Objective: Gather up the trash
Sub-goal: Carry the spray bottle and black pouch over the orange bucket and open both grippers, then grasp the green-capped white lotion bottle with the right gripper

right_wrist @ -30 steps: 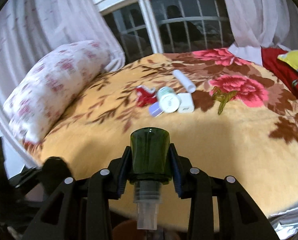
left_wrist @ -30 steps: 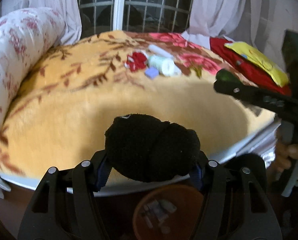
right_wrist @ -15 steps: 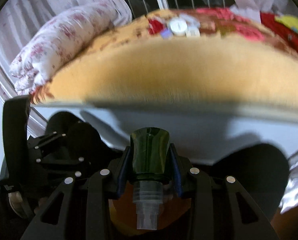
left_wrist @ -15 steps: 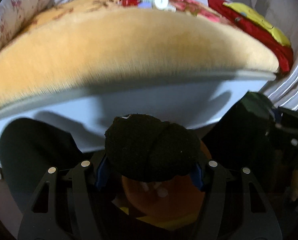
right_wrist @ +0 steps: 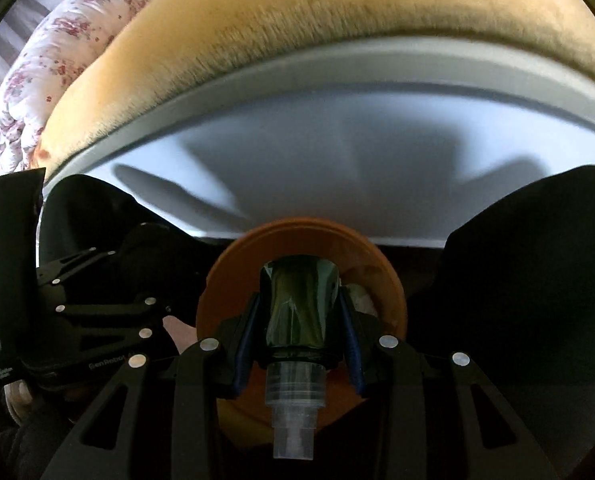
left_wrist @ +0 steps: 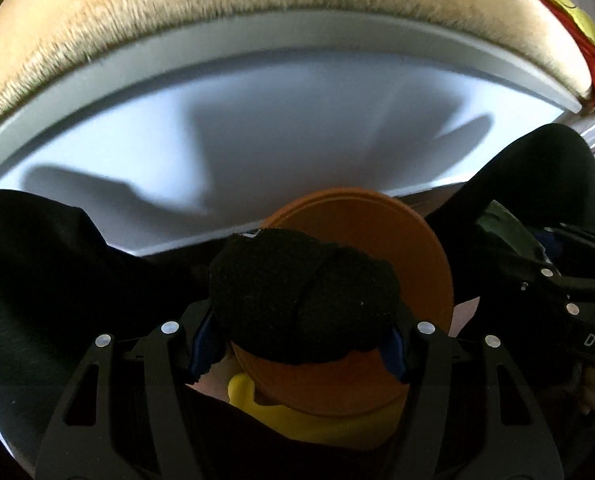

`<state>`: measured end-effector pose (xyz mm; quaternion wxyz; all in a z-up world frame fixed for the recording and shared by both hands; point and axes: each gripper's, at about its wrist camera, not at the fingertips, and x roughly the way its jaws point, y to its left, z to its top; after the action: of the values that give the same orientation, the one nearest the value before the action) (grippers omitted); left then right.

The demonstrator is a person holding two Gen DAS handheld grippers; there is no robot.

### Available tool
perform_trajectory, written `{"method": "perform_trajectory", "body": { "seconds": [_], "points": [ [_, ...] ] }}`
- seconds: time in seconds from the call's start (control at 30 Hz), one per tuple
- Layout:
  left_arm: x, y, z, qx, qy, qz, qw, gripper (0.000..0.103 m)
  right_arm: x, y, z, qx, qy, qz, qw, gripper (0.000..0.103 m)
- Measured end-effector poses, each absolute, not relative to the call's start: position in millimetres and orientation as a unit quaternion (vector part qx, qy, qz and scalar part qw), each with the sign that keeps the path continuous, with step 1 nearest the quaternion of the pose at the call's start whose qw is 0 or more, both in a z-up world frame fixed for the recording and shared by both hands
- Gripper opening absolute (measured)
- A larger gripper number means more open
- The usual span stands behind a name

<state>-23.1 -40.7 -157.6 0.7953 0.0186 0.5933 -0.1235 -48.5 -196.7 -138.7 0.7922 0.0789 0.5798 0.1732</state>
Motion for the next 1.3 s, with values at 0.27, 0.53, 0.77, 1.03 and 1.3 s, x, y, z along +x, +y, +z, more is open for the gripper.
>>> {"method": "perform_trajectory", "body": {
  "seconds": [0.27, 0.53, 0.77, 1.03, 1.3],
  "points": [
    [-19.5, -32.4, -170.7, 0.019, 0.619, -0.106, 0.778, 0.078, -47.5, -190.4, -147.8, 0.068, 0.592, 0.168, 0.785, 0.048],
    [-18.8, -29.0, -168.4, 0.007, 0.619, -0.111, 0.777, 0.079, -50.2, -198.7, -135.5, 0.083, 0.574, 0.156, 0.8, 0.055],
    [-19.1, -20.2, -157.5, -0.033, 0.613, -0.126, 0.779, 0.079, -57.4, -206.3, -105.0, 0.076, 0.529, 0.153, 0.832, 0.071],
    [-26.3, -16.4, -136.2, -0.056, 0.586, -0.148, 0.795, 0.079, -46.5, -227.7, -74.4, 0.097, 0.498, 0.155, 0.848, 0.071],
    [-26.2, -20.1, -125.0, -0.06, 0.573, -0.188, 0.795, 0.083, -17.2, -234.7, -29.9, 0.076, 0.452, 0.156, 0.875, 0.073]
  ]
}}
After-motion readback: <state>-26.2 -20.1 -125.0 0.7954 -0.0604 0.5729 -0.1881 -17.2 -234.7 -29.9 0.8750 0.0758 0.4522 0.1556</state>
